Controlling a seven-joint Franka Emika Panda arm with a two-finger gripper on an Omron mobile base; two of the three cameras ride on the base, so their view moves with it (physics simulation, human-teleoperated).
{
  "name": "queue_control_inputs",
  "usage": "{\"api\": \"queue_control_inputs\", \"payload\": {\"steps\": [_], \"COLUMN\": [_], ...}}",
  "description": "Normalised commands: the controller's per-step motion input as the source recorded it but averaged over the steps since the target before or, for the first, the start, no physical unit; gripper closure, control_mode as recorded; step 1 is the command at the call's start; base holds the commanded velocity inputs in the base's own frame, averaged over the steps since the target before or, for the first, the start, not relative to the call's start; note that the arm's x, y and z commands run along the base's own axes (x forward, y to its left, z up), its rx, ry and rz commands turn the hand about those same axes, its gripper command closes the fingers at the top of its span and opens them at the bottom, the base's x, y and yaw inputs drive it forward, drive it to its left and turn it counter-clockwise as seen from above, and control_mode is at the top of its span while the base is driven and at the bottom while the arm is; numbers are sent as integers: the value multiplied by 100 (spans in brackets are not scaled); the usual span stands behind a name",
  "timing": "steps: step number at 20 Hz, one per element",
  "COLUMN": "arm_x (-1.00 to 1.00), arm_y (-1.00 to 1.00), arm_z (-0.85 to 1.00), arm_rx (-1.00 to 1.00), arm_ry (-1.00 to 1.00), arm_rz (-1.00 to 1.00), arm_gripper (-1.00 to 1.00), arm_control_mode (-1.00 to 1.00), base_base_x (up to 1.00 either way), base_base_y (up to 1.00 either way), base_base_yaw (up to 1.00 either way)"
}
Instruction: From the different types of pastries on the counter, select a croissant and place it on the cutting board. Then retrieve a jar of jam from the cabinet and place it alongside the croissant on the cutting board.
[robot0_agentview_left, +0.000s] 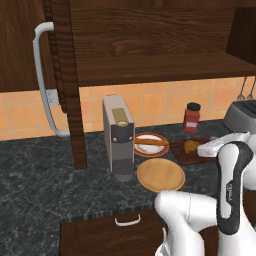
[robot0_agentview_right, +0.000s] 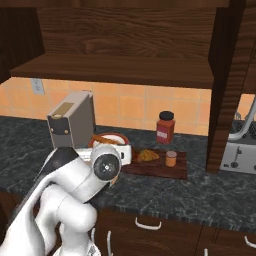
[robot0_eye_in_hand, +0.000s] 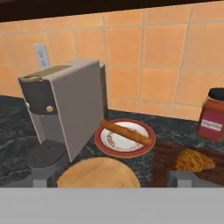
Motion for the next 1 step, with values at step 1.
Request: {"api": "queue_control_inputs", "payload": {"steps": [1], "arm_x": [-100], "arm_y": [49], "arm_z": [44], "arm_rx": [0], "arm_ry": [12], "arm_rz": [-6], "arm_gripper": [-100], "arm_control_mode": [-100], "base_base_x": [0], "base_base_y": [0], "base_base_yaw": [0]}}
